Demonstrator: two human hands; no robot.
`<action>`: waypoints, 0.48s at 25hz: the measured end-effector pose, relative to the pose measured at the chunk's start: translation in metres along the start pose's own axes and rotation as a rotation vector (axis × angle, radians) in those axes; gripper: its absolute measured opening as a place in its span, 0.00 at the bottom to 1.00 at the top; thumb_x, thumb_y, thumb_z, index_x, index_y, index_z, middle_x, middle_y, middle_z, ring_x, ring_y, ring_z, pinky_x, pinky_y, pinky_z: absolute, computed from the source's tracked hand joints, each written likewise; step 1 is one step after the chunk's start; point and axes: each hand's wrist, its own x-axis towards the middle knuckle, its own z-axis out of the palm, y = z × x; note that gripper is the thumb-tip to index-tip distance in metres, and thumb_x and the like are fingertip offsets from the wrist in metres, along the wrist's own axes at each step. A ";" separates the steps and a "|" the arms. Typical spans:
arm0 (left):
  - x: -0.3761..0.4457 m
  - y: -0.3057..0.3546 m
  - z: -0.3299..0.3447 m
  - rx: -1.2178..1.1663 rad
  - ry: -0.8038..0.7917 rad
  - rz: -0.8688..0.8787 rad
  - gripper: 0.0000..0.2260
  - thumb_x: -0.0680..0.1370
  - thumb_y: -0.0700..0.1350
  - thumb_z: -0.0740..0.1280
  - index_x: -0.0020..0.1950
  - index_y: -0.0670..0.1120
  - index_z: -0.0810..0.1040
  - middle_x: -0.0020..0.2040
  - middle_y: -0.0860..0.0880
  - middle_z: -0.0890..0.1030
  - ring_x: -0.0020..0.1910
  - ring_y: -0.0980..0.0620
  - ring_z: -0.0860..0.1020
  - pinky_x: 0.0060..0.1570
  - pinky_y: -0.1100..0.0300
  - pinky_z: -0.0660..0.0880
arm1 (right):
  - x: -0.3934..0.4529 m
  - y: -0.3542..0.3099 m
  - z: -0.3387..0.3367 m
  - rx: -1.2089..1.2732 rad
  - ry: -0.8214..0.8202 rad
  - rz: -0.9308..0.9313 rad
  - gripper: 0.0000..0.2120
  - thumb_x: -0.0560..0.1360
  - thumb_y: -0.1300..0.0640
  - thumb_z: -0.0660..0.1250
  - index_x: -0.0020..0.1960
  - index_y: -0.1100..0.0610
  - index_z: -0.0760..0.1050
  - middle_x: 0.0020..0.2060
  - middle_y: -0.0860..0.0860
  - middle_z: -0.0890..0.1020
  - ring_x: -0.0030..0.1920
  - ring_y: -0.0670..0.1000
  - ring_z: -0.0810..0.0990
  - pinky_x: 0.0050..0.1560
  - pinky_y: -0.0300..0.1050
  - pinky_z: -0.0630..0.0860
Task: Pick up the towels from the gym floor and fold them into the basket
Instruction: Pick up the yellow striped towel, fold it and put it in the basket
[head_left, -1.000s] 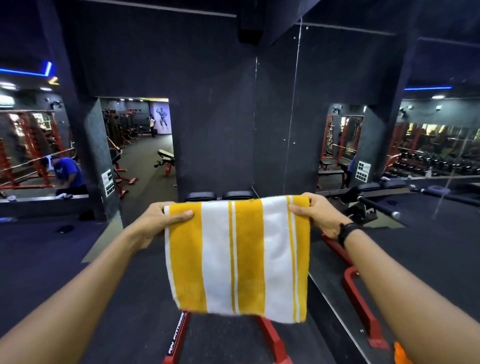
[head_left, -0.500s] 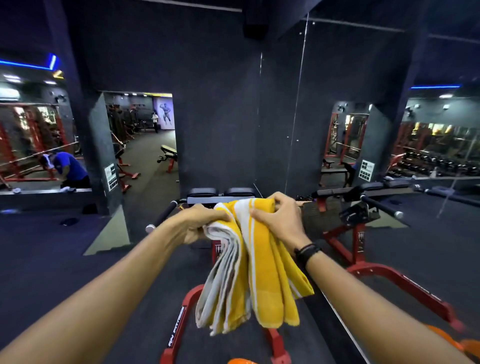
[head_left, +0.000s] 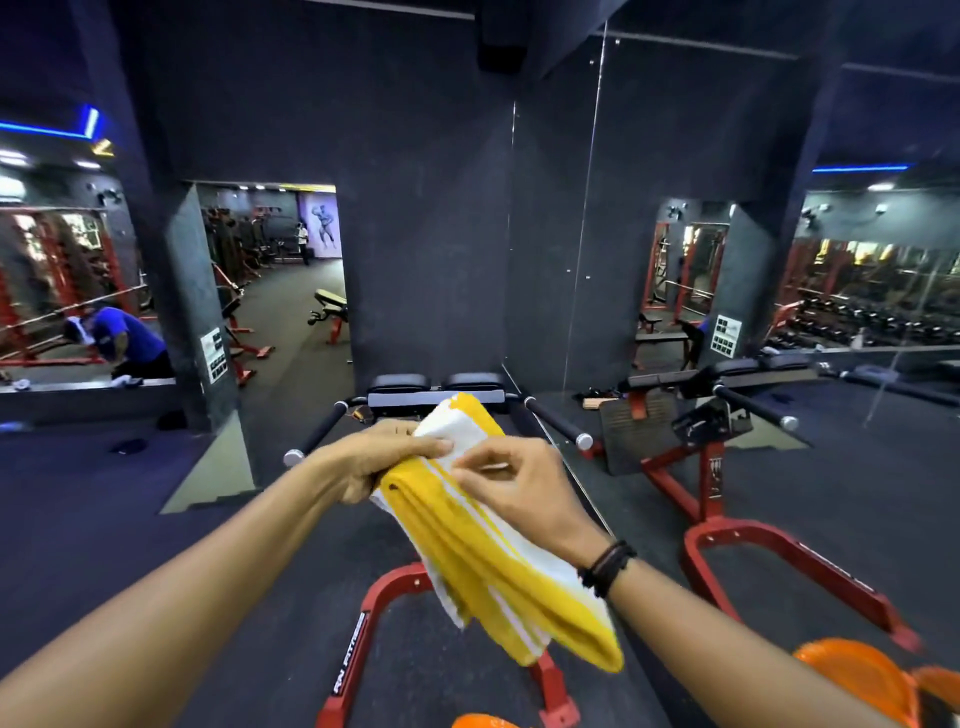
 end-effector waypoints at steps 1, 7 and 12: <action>-0.002 0.000 -0.006 0.036 -0.063 0.063 0.22 0.67 0.51 0.77 0.55 0.42 0.79 0.50 0.43 0.84 0.48 0.45 0.82 0.47 0.52 0.80 | 0.006 0.011 -0.010 0.011 0.105 -0.006 0.10 0.67 0.53 0.75 0.47 0.53 0.81 0.44 0.45 0.84 0.45 0.44 0.82 0.51 0.47 0.80; -0.016 0.015 -0.018 0.130 -0.179 0.346 0.27 0.68 0.52 0.76 0.62 0.39 0.75 0.56 0.39 0.81 0.53 0.43 0.81 0.49 0.52 0.80 | 0.017 0.031 -0.032 0.075 -0.315 0.172 0.40 0.56 0.46 0.82 0.64 0.42 0.68 0.59 0.43 0.79 0.60 0.45 0.78 0.60 0.52 0.76; -0.032 0.012 -0.034 -0.081 -0.062 0.484 0.35 0.63 0.57 0.79 0.60 0.37 0.73 0.48 0.42 0.83 0.43 0.48 0.83 0.38 0.55 0.80 | 0.000 0.052 -0.048 0.036 -0.523 0.276 0.34 0.61 0.56 0.82 0.63 0.48 0.73 0.57 0.44 0.81 0.57 0.45 0.80 0.58 0.47 0.78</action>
